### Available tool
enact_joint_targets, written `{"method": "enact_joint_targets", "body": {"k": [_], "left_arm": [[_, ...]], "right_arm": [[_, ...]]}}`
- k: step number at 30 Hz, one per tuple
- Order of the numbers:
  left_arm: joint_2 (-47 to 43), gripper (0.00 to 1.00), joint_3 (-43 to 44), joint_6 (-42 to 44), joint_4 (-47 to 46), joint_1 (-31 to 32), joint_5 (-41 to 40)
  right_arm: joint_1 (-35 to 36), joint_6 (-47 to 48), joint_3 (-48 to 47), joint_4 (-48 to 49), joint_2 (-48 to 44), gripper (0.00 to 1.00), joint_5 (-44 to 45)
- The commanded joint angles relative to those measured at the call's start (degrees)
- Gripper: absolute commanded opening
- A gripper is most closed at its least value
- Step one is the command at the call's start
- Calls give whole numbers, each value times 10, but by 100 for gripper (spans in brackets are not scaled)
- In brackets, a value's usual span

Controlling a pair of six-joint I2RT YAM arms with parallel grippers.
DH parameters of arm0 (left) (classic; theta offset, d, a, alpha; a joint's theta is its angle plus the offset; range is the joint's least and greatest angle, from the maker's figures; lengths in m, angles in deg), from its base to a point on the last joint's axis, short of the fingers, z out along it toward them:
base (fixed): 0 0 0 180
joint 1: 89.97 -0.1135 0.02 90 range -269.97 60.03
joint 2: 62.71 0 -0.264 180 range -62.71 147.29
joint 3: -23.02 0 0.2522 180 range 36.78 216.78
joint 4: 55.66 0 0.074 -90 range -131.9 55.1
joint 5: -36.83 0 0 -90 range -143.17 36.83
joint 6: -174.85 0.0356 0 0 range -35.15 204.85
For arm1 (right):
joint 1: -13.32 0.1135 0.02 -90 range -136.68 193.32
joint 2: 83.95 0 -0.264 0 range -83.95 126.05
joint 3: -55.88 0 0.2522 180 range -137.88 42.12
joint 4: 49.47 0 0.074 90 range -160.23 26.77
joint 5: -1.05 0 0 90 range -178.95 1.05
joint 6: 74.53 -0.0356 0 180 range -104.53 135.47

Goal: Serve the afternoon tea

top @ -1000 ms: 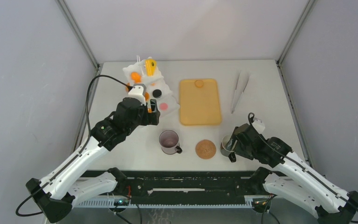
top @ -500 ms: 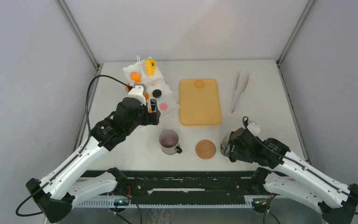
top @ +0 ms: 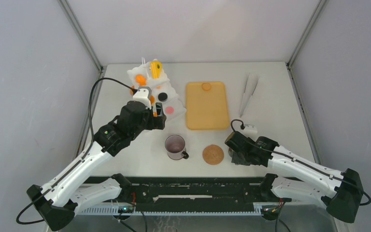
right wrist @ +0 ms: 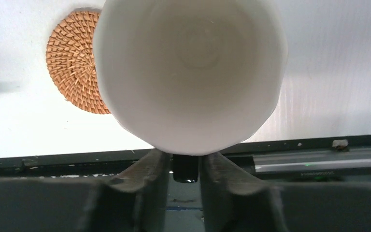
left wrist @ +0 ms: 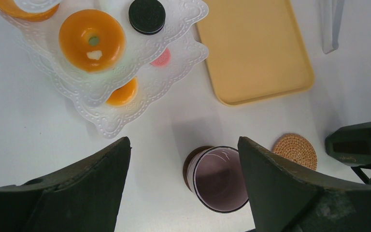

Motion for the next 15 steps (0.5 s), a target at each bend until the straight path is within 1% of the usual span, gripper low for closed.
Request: {"method": "enact_joint_targets", "body": {"k": [1, 5, 6, 10, 15], "left_arm": [[-10, 86, -12, -5, -20, -3, 5], [-6, 86, -10, -3, -20, -3, 5], [-5, 86, -10, -2, -21, -3, 7], [-2, 86, -8, -2, -23, -3, 7], [-8, 86, -11, -2, -23, -3, 1]], "right_arm": [[1, 9, -4, 25, 3, 29, 25], [-1, 11, -5, 25, -3, 9, 24], [-1, 10, -6, 23, -5, 1, 24], [4, 8, -26, 15, -18, 0, 35], [35, 29, -53, 53, -52, 0, 52]]}}
